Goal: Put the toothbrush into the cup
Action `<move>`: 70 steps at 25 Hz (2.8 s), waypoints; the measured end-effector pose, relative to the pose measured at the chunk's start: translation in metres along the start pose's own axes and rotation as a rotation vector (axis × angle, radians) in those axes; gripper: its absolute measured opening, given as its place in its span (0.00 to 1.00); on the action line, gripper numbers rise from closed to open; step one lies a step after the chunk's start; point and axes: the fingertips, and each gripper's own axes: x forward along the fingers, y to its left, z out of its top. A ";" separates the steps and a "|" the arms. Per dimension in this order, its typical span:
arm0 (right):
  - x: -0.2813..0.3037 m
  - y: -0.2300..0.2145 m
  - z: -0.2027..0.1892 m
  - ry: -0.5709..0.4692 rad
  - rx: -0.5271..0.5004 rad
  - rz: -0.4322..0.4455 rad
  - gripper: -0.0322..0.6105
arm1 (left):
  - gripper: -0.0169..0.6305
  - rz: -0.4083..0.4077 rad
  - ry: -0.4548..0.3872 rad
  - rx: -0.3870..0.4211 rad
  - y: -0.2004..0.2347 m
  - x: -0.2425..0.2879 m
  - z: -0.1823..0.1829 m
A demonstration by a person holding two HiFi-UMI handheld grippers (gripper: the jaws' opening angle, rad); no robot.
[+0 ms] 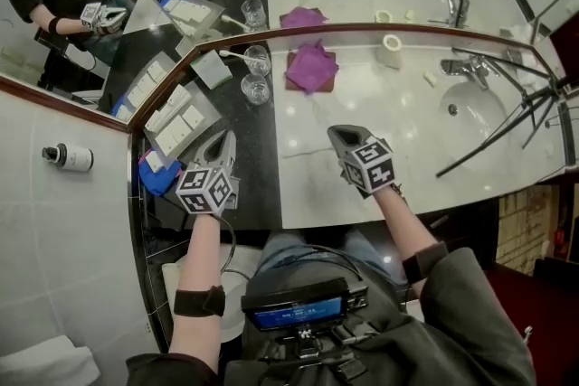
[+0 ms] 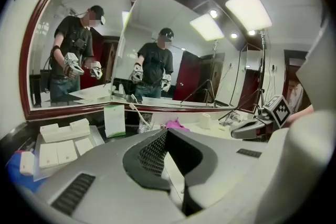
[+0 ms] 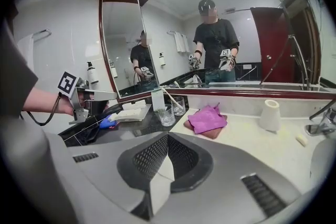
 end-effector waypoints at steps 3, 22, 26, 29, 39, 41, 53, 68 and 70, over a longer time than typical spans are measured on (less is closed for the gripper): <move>-0.014 -0.005 -0.008 0.003 0.010 -0.019 0.08 | 0.03 -0.009 -0.006 0.001 -0.011 -0.011 -0.005; -0.052 -0.023 -0.040 0.003 0.096 -0.059 0.08 | 0.15 -0.268 0.201 0.148 -0.097 0.009 -0.076; -0.053 -0.035 -0.052 0.006 0.125 -0.075 0.08 | 0.25 -0.395 0.370 0.418 -0.132 0.034 -0.106; -0.055 -0.042 -0.064 0.013 0.146 -0.087 0.08 | 0.31 -0.493 0.496 0.586 -0.151 0.052 -0.126; -0.066 -0.067 -0.084 0.007 0.215 -0.160 0.08 | 0.33 -0.708 0.829 0.947 -0.166 0.104 -0.193; -0.067 -0.071 -0.089 0.004 0.228 -0.171 0.08 | 0.33 -0.721 0.865 0.974 -0.163 0.113 -0.204; -0.069 -0.088 -0.102 0.016 0.276 -0.200 0.08 | 0.30 -0.772 1.036 1.141 -0.154 0.136 -0.255; -0.076 -0.096 -0.112 0.020 0.295 -0.195 0.08 | 0.14 -0.783 1.120 1.114 -0.158 0.134 -0.257; -0.075 -0.095 -0.110 0.019 0.293 -0.189 0.08 | 0.11 -0.777 1.120 1.104 -0.158 0.134 -0.257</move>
